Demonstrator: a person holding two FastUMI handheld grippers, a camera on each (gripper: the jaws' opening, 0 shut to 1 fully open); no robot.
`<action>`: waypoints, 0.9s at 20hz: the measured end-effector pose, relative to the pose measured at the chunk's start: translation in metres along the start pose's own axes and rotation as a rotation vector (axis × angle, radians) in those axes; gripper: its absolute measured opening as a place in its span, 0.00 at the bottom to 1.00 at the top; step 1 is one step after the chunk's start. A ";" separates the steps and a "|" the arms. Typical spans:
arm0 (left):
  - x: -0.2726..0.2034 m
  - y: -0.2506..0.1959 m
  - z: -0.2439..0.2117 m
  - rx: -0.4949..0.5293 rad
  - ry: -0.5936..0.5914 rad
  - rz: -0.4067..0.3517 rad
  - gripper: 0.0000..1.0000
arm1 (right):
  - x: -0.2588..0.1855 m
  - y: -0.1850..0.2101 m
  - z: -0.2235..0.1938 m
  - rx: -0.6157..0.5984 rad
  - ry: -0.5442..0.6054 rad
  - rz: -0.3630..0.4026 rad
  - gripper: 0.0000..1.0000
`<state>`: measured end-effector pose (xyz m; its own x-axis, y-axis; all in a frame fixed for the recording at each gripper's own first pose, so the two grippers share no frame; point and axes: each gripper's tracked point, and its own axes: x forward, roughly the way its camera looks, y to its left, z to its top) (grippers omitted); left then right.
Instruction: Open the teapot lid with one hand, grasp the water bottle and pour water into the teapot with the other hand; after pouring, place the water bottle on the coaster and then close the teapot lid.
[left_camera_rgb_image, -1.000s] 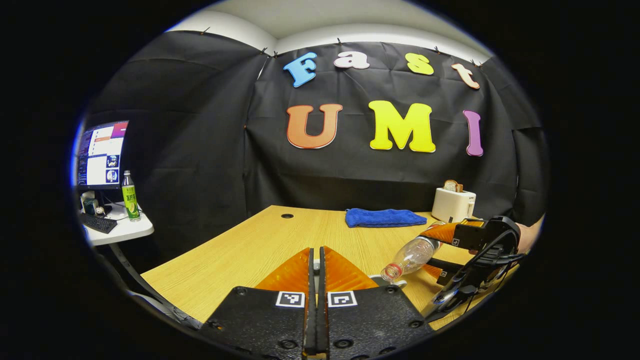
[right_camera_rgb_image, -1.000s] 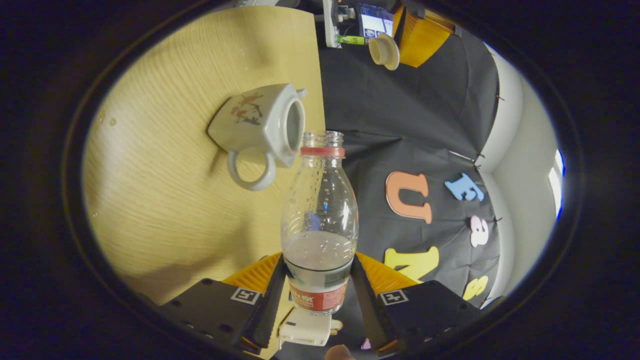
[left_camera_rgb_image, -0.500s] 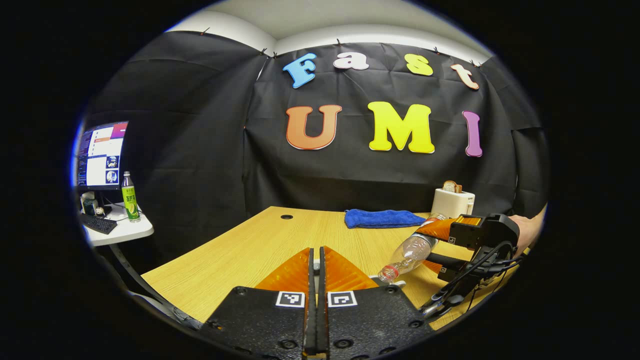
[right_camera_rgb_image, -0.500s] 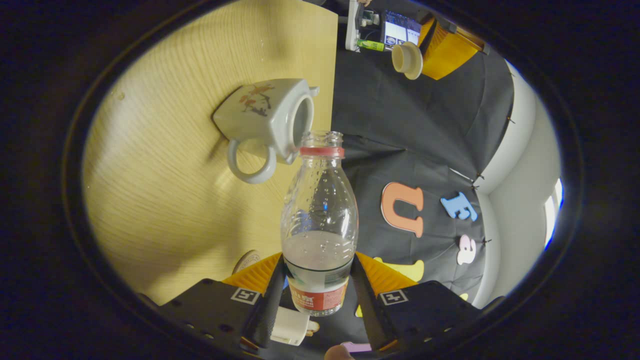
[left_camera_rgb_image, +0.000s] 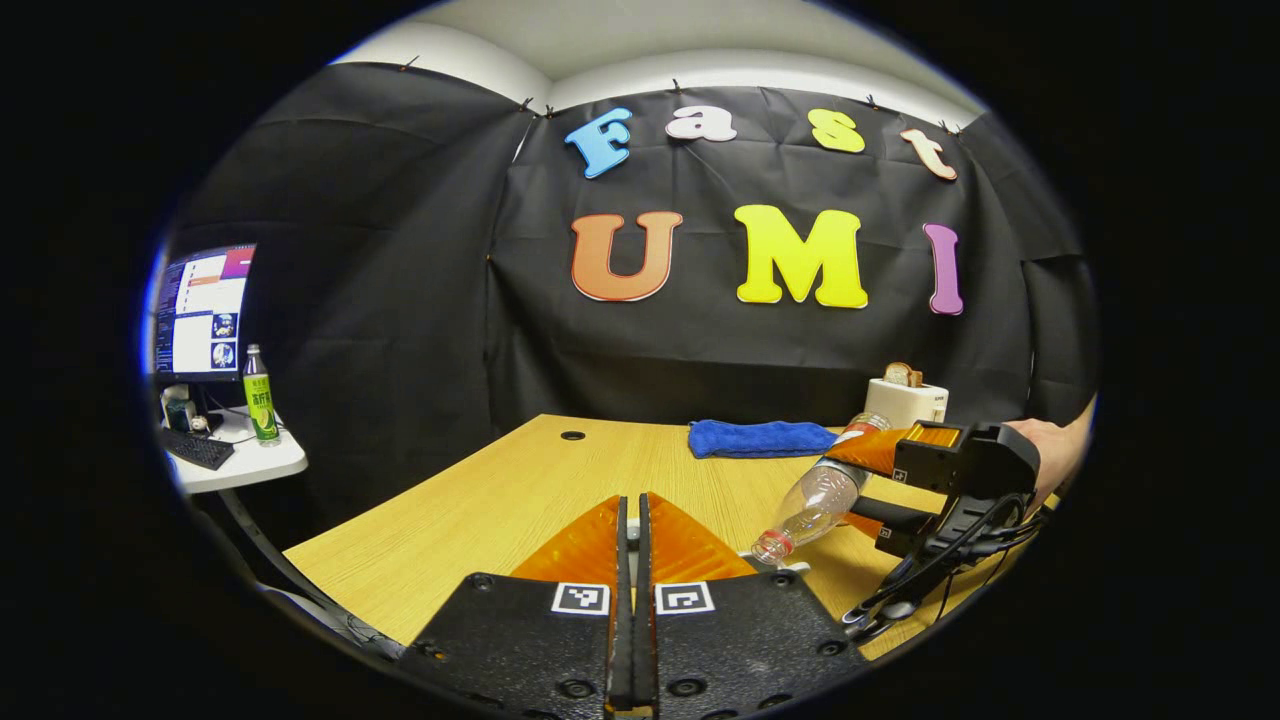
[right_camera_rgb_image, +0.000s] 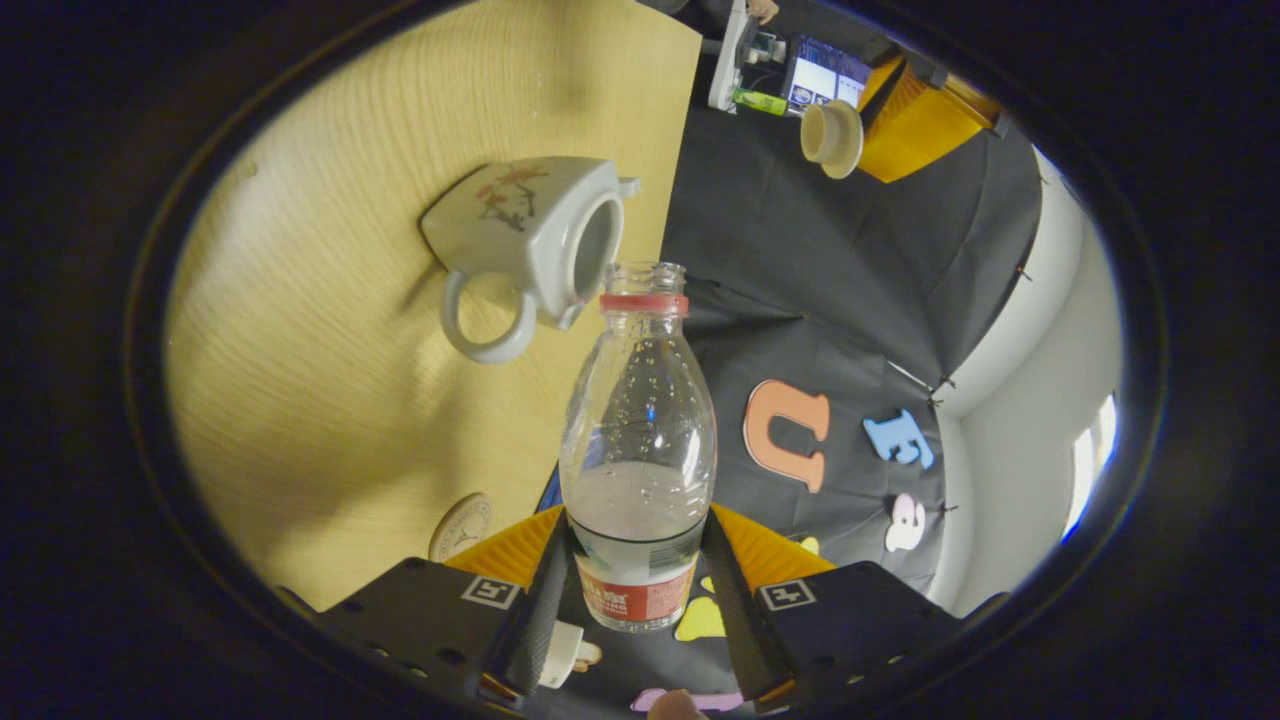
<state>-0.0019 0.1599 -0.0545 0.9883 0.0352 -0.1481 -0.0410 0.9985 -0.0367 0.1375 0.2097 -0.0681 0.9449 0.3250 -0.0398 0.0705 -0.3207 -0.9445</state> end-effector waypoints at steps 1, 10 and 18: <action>0.000 0.002 0.000 0.000 -0.001 0.004 0.02 | 0.000 -0.001 -0.001 -0.006 0.001 0.002 0.71; 0.000 0.004 0.000 -0.007 0.000 0.006 0.03 | -0.001 -0.006 -0.001 -0.048 0.003 -0.004 0.72; 0.000 0.002 0.001 -0.003 -0.004 -0.007 0.02 | -0.003 -0.014 -0.004 -0.085 0.004 -0.016 0.71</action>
<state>-0.0020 0.1619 -0.0536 0.9892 0.0285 -0.1438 -0.0347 0.9986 -0.0405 0.1346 0.2100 -0.0532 0.9448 0.3269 -0.0231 0.1125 -0.3896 -0.9141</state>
